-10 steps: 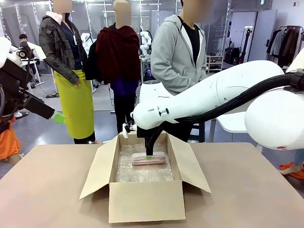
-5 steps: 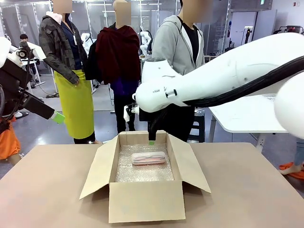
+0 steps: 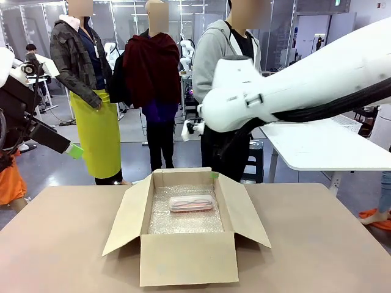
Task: Pack the glasses set securely to prepare it for shipping.
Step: Put the Glasses case from the right side of the table into the Package Box.
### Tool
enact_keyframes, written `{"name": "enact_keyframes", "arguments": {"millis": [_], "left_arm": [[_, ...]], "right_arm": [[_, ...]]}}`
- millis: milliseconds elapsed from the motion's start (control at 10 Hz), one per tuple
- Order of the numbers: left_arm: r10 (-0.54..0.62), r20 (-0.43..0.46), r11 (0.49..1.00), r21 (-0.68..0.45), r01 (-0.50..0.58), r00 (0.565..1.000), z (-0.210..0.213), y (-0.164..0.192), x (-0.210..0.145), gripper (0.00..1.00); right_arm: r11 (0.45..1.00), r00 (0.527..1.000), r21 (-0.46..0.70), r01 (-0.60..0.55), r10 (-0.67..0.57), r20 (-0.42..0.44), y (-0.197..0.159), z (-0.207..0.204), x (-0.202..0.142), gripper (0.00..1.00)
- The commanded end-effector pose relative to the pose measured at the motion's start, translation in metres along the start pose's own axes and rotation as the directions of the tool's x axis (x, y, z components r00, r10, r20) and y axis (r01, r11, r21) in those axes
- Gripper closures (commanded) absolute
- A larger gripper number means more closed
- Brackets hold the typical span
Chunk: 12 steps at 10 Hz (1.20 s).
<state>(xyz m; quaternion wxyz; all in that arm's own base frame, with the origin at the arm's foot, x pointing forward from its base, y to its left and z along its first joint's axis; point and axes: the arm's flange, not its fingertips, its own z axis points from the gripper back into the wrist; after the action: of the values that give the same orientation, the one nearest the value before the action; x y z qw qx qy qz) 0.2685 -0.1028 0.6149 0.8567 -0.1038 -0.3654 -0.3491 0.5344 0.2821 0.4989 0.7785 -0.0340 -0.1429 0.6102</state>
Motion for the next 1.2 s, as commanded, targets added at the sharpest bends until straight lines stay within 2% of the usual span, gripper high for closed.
{"name": "enact_keyframes", "arguments": {"millis": [0, 200, 500, 800, 1000, 1100], "left_arm": [[-0.003, 0.004, 1.0, -0.003, 0.003, 1.0, 0.001, 0.001, 0.0, 0.0], [-0.003, 0.004, 1.0, -0.003, 0.003, 1.0, 0.001, 0.001, 0.0, 0.0], [-0.003, 0.004, 1.0, -0.003, 0.003, 1.0, 0.001, 0.001, 0.0, 0.0], [-0.003, 0.004, 1.0, -0.003, 0.003, 1.0, 0.001, 0.001, 0.0, 0.0], [-0.003, 0.004, 1.0, -0.003, 0.003, 1.0, 0.001, 0.001, 0.0, 0.0], [-0.003, 0.004, 1.0, -0.003, 0.003, 1.0, 0.001, 0.001, 0.0, 0.0]], "right_arm": [[0.988, 0.984, -0.038, 0.15, -0.145, 0.107, 0.042, 0.02, -0.053, 0.0], [0.96, 0.96, -0.093, 0.264, -0.253, 0.117, 0.064, 0.038, -0.092, 0.0], [0.897, 0.901, -0.14, 0.418, -0.391, 0.185, 0.089, 0.059, -0.152, 0.0], [0.767, 0.762, -0.075, 0.637, -0.611, 0.217, 0.094, 0.07, -0.24, 0.0], [0.678, 0.665, -0.028, 0.735, -0.711, 0.228, 0.104, 0.072, -0.282, 0.0], [0.664, 0.647, -0.008, 0.748, -0.725, 0.235, 0.108, 0.071, -0.293, 0.0]]}}
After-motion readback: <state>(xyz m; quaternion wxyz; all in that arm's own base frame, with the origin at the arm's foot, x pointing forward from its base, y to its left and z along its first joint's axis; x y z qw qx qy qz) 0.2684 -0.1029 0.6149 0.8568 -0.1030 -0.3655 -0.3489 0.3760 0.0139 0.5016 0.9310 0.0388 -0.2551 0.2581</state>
